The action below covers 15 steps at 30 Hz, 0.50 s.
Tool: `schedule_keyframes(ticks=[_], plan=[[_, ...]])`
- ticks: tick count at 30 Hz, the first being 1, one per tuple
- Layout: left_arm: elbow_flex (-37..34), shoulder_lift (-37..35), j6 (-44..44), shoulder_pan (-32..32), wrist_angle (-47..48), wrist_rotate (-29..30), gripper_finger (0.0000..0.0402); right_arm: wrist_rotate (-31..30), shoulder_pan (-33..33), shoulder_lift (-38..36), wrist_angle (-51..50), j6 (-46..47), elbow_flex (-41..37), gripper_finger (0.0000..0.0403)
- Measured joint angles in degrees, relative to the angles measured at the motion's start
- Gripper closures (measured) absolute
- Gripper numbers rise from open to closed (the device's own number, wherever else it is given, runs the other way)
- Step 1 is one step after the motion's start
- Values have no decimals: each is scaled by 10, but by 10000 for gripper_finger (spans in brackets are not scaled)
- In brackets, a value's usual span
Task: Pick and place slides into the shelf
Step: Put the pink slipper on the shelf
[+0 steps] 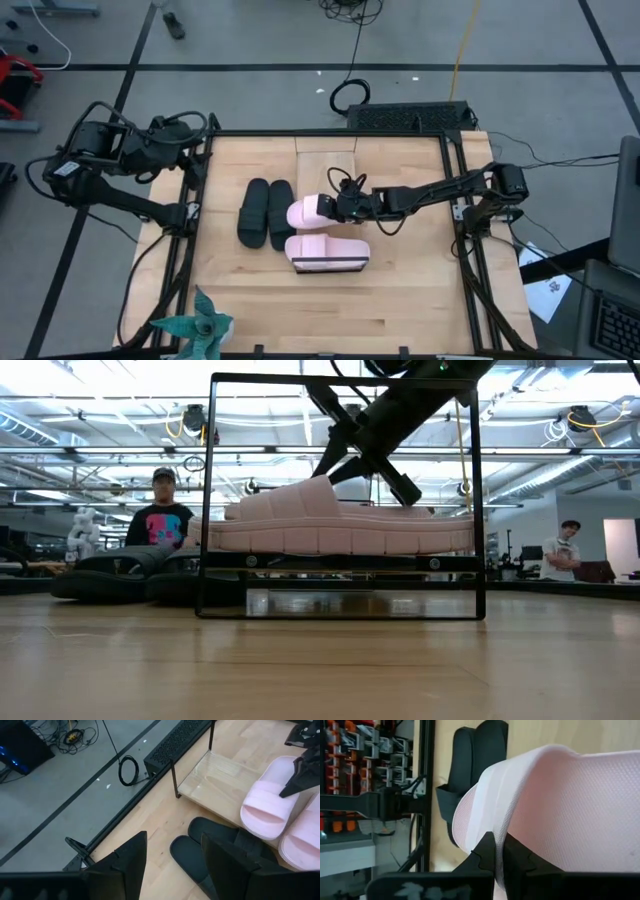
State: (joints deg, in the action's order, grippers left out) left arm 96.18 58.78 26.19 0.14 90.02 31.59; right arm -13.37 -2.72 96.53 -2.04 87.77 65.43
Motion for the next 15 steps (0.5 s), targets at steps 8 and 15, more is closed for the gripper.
schedule_keyframes(ticks=[8, 15], plan=[[0, 0, -2, 0, 0, 0, 208, -3, 0, 0, 14, 13, -22, 402], [0, 0, -2, 0, 0, 0, 208, -16, -1, 0, 51, 13, -28, 402]])
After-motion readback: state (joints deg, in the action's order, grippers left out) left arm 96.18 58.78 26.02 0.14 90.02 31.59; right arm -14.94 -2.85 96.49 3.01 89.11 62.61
